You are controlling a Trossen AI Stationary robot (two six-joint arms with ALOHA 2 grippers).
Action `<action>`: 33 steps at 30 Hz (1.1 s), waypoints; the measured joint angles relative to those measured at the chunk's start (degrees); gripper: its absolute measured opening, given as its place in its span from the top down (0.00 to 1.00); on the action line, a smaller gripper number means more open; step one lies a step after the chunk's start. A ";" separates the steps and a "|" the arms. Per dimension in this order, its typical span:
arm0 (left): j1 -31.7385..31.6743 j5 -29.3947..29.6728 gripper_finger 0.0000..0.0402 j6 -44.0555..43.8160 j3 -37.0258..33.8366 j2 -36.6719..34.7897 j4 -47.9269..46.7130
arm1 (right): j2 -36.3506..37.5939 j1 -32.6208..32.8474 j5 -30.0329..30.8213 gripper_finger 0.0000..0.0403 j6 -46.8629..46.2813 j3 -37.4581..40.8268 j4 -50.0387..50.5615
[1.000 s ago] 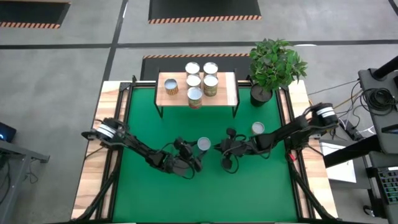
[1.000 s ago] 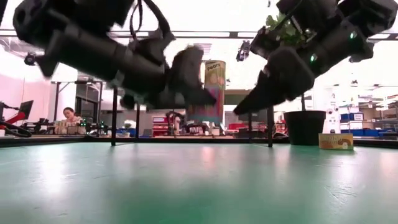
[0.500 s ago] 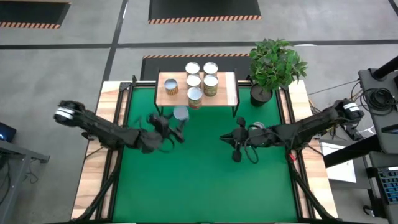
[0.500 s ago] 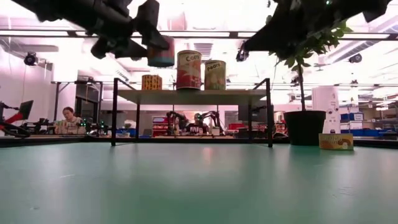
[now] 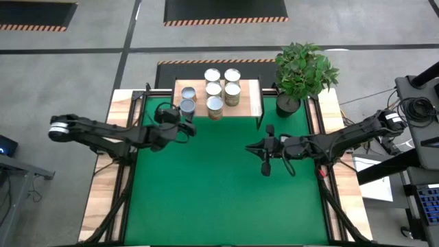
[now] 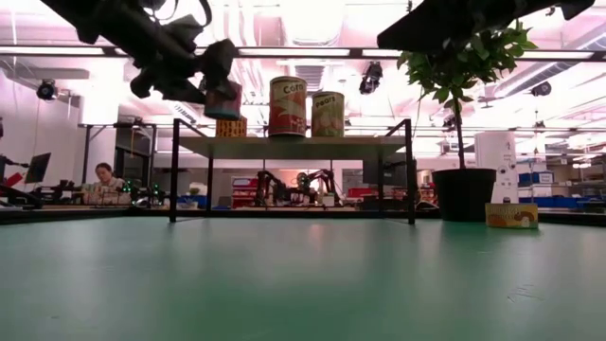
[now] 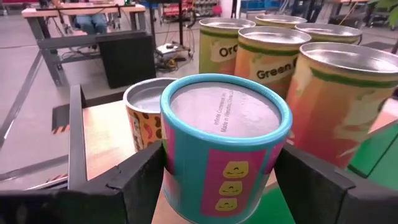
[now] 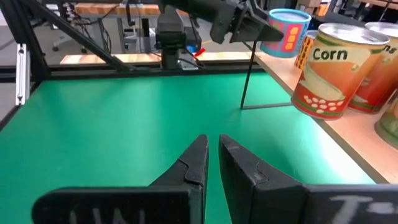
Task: Pick and place cans onto a shelf
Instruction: Put the blue canned corn on the shelf
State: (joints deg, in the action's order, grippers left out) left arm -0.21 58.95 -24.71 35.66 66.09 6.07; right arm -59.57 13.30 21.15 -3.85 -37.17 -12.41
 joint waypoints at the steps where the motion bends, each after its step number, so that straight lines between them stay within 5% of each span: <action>1: -0.42 -0.02 0.35 -0.04 0.00 0.48 0.29 | -0.01 0.00 -0.01 0.93 0.00 0.00 0.24; 33: -5.60 -0.41 0.29 -3.13 1.88 7.87 0.69 | -0.59 0.04 -0.04 0.93 -0.67 0.00 2.28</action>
State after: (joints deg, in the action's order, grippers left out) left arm -5.80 58.54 -27.83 37.54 73.95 6.76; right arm -60.16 13.34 21.10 -4.51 -37.17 -10.13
